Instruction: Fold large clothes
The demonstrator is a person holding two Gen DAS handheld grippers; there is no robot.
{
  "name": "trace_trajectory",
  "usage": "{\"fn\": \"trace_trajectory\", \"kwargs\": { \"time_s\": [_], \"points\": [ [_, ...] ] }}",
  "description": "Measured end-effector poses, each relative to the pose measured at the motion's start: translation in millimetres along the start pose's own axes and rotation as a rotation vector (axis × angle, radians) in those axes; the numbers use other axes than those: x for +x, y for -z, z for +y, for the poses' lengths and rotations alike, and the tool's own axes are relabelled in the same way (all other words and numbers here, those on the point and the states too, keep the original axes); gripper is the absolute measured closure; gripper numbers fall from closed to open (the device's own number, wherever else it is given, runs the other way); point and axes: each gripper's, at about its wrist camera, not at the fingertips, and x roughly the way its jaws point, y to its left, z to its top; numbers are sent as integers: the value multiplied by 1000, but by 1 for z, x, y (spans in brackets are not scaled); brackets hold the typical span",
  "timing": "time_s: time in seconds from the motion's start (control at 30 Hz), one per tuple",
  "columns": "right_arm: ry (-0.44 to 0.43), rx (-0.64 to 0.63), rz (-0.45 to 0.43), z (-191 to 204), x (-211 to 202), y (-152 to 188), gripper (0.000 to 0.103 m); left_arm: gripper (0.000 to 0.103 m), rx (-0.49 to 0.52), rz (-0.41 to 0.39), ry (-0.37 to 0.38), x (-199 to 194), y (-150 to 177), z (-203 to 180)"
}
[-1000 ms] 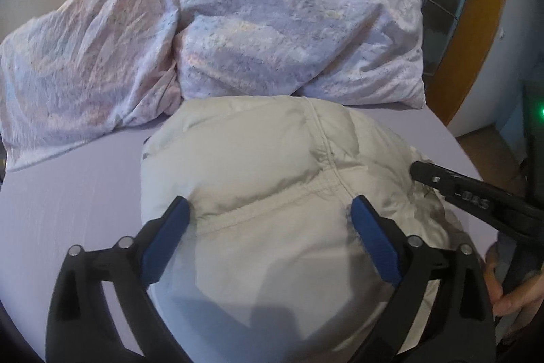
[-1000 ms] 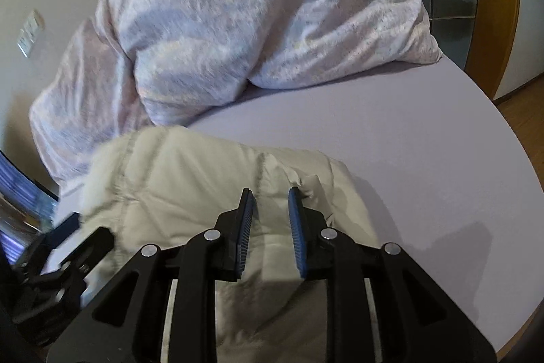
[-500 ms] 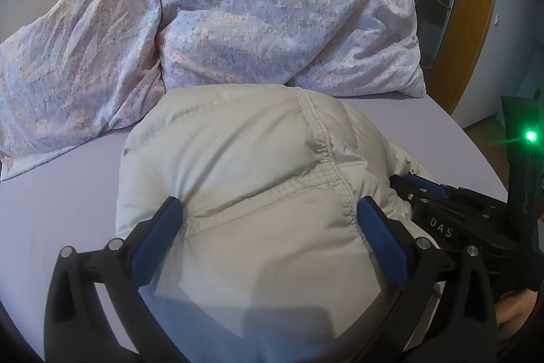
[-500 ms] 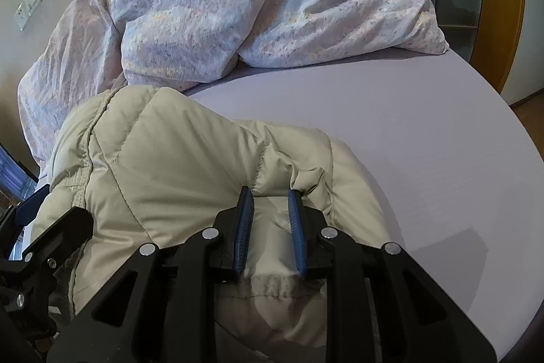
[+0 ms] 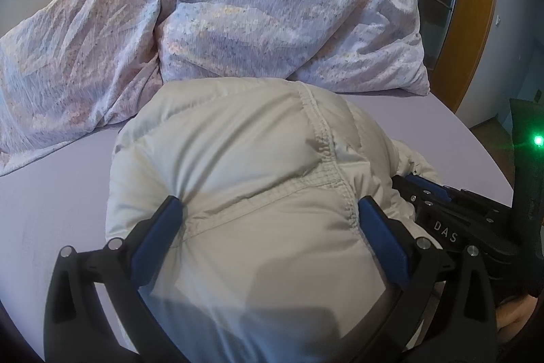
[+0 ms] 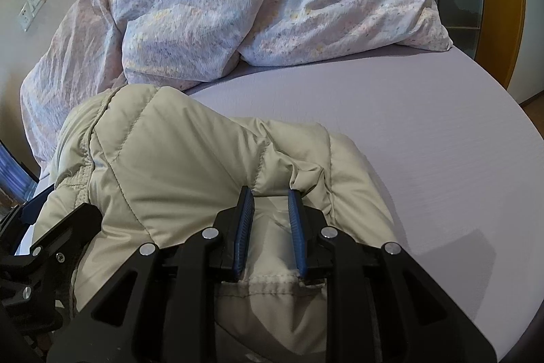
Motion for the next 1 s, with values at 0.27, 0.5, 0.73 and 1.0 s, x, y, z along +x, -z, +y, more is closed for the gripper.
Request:
{"fn": "trace_trajectory", "kwargs": {
  "time_s": [0.27,0.5,0.73,1.0],
  "points": [
    [-2,4,4,1,3,-1,81,2,13,-1,-17,9,3,-1],
    [43,-39,38,8,8,-6,81,2,42,18,-48,12,1,-5],
    [2,20,67,7,-22,-27,80,2,20,61,-5,-20,-8,10],
    [-69,44,45,0,-49,11,80,2,9,53,-9,-39,9,36]
  ]
}}
